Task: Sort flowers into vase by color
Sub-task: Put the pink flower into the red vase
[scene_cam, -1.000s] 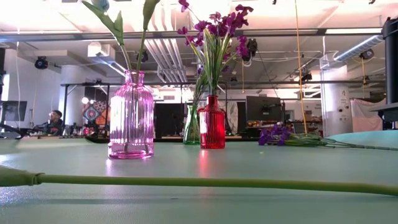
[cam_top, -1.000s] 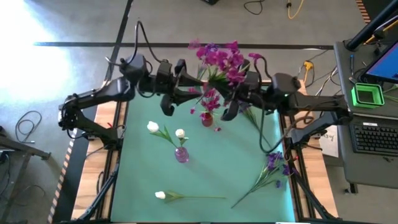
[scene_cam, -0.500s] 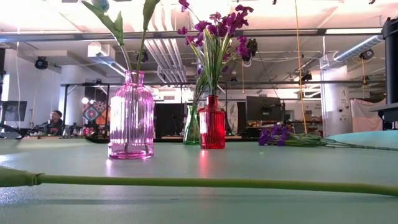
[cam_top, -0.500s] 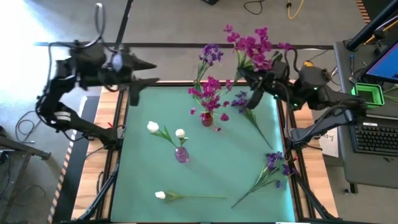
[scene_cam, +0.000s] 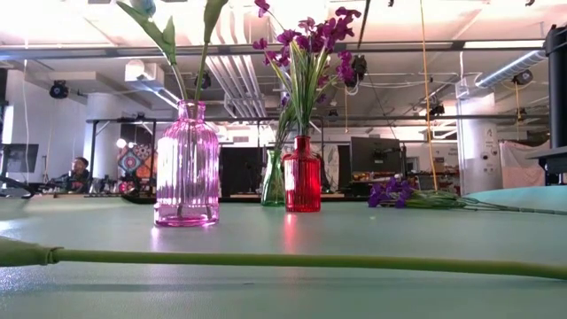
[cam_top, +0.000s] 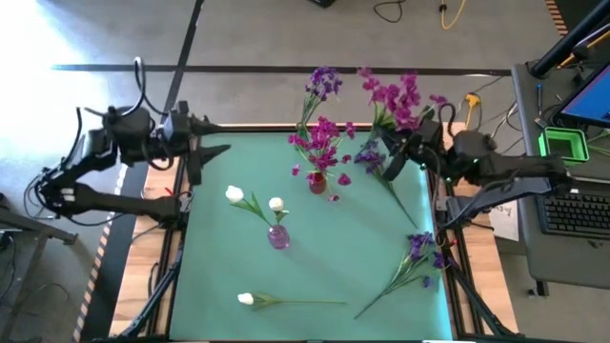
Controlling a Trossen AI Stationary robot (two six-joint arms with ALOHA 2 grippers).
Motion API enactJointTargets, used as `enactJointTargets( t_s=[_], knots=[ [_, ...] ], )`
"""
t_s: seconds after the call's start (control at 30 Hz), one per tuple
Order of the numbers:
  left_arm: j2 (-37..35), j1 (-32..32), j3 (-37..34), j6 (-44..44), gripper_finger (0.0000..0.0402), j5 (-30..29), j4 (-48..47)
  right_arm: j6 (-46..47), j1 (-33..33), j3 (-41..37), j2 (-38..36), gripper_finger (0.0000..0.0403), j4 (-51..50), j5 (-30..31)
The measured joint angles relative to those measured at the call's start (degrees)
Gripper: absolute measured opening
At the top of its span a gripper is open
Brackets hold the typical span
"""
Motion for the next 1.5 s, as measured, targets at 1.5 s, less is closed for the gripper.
enactJointTargets(
  t_s=[1.5],
  knots=[
    [-3.59,15.59,-32.83,12.9,0.0207,8.22,24.6,4.72,-11.21,-33.88,11.97,0.0028,55.97,-14.96]
  ],
)
